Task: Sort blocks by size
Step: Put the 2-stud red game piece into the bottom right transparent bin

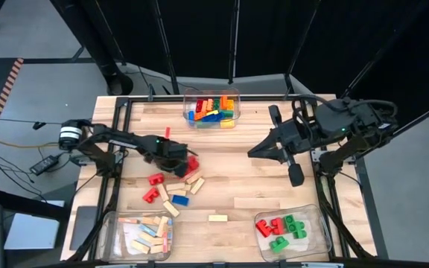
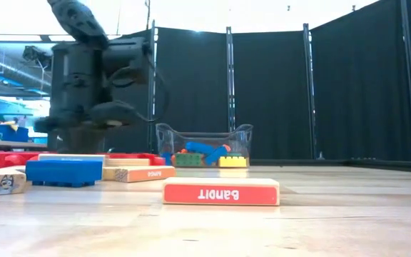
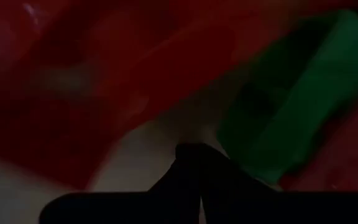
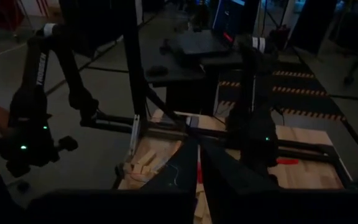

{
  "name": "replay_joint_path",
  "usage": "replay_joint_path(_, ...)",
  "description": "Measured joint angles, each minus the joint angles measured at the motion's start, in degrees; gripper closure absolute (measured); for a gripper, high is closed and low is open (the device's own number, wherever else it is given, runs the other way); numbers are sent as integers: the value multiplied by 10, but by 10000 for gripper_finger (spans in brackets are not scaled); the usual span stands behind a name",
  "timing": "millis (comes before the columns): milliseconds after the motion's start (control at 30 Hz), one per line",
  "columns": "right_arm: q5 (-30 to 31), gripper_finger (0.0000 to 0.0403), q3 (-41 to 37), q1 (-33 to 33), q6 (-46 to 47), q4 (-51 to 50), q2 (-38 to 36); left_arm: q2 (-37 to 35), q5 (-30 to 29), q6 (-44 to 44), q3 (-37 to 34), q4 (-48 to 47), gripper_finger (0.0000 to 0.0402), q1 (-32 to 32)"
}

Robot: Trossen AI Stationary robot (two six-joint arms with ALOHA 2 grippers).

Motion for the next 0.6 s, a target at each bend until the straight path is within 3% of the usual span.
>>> replay_joint_path(100, 0, 372, 0, 0, 0, -3, 0, 17, -2, 22, 43, 59, 401, 0)
replay_joint_path(267, 0, 383, 0, 0, -11, -5, 0, 25, 2, 53, 117, 73, 401, -3)
replay_joint_path(433, 0, 388, 0, 0, -14, -6, 0, 16, -53, 74, 185, -107, 401, 2)
replay_joint_path(600, 0, 376, 0, 0, -15, -15, 1, 11, -133, 50, 195, -280, 401, 6)
